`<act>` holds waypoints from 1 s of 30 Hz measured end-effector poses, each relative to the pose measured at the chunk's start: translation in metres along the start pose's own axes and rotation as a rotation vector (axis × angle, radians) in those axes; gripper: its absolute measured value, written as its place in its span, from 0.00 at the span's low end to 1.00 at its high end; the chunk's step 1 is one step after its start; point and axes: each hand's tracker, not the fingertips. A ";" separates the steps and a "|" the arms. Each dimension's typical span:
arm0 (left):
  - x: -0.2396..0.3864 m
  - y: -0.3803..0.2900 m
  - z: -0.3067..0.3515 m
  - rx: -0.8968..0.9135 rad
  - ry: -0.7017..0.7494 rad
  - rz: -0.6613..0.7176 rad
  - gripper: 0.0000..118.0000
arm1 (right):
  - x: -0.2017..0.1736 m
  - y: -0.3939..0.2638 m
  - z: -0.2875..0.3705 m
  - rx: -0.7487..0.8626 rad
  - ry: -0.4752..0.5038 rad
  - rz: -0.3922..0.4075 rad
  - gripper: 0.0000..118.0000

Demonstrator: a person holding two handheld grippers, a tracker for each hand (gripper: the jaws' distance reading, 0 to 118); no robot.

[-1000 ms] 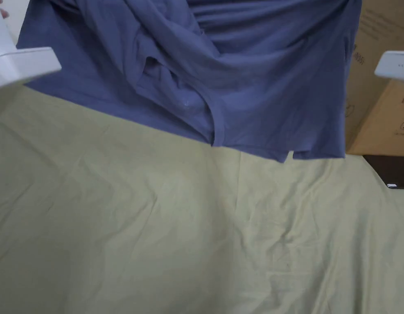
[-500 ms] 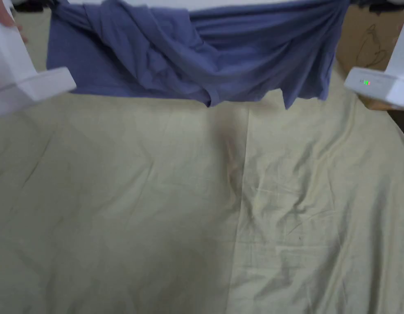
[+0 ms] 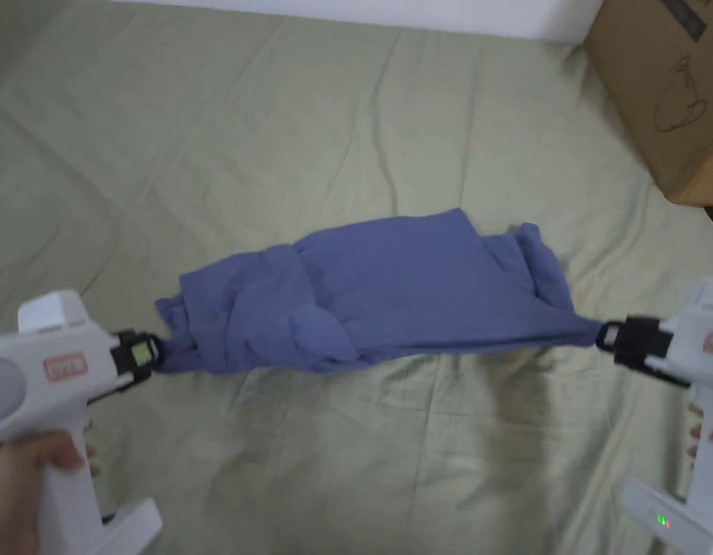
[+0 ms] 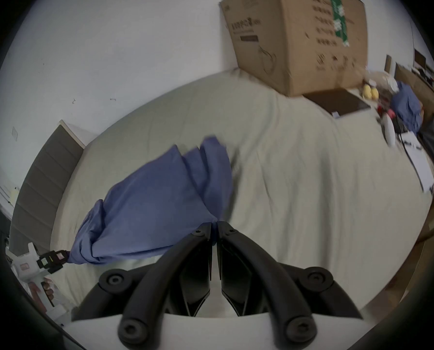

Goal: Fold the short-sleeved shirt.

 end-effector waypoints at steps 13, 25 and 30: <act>-0.033 -0.080 0.059 -0.011 0.076 0.071 0.48 | 0.021 -0.121 0.065 -0.046 0.011 -0.094 0.06; 0.016 -0.029 0.144 0.545 0.181 -0.188 0.96 | -0.019 -0.071 0.155 0.408 -0.103 0.282 0.82; 0.065 -0.039 0.156 0.605 0.147 -0.407 1.00 | -0.059 -0.075 0.185 0.597 -0.055 0.397 0.84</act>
